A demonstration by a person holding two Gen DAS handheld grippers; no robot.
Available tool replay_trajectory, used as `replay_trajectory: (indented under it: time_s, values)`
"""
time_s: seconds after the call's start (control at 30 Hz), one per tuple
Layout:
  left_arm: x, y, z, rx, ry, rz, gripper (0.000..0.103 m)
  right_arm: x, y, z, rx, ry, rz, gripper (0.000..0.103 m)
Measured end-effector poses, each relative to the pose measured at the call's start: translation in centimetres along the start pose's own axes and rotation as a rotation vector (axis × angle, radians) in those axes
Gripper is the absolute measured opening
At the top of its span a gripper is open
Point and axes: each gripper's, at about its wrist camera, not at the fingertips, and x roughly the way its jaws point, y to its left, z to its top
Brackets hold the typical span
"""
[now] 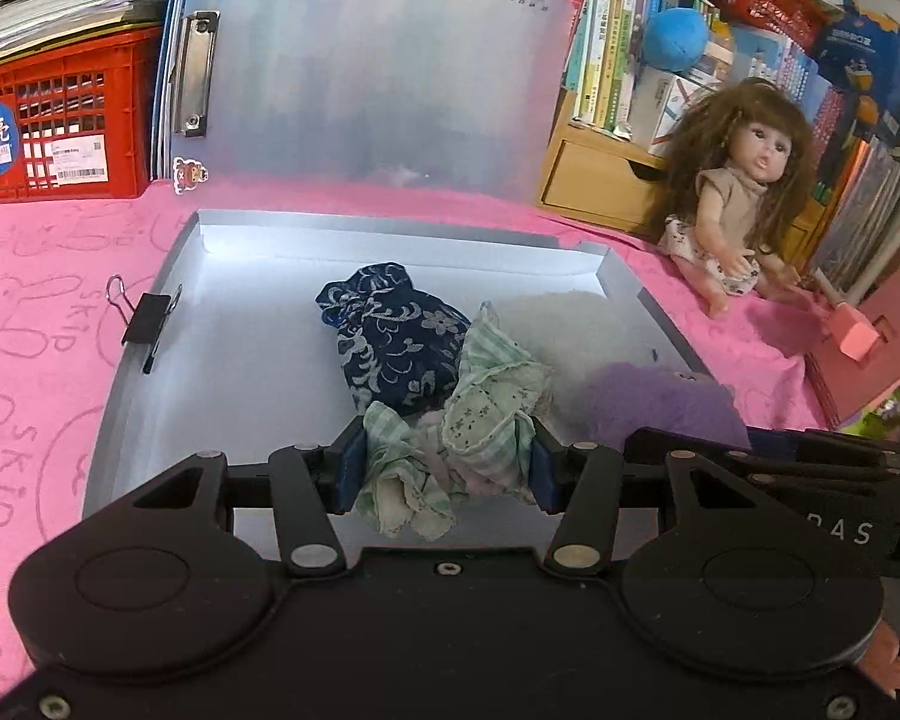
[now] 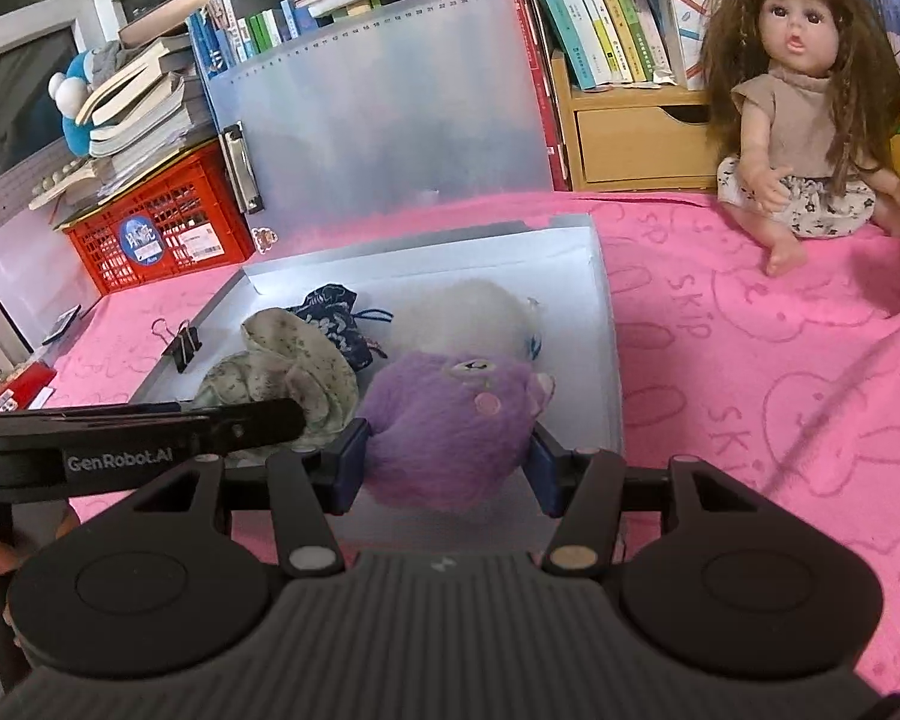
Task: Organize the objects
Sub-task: 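Lower the cloth into the box with the left tool while the right tool lowers the plush there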
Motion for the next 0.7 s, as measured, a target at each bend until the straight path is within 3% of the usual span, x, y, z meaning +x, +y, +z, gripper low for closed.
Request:
replay_trajectory:
  time_s: [0.7]
  values:
    - [3.2,0.4,1.1,-0.009,-0.017,0.050,0.050,2.9,-0.7,1.3,0.025,0.009,-0.033,0.058]
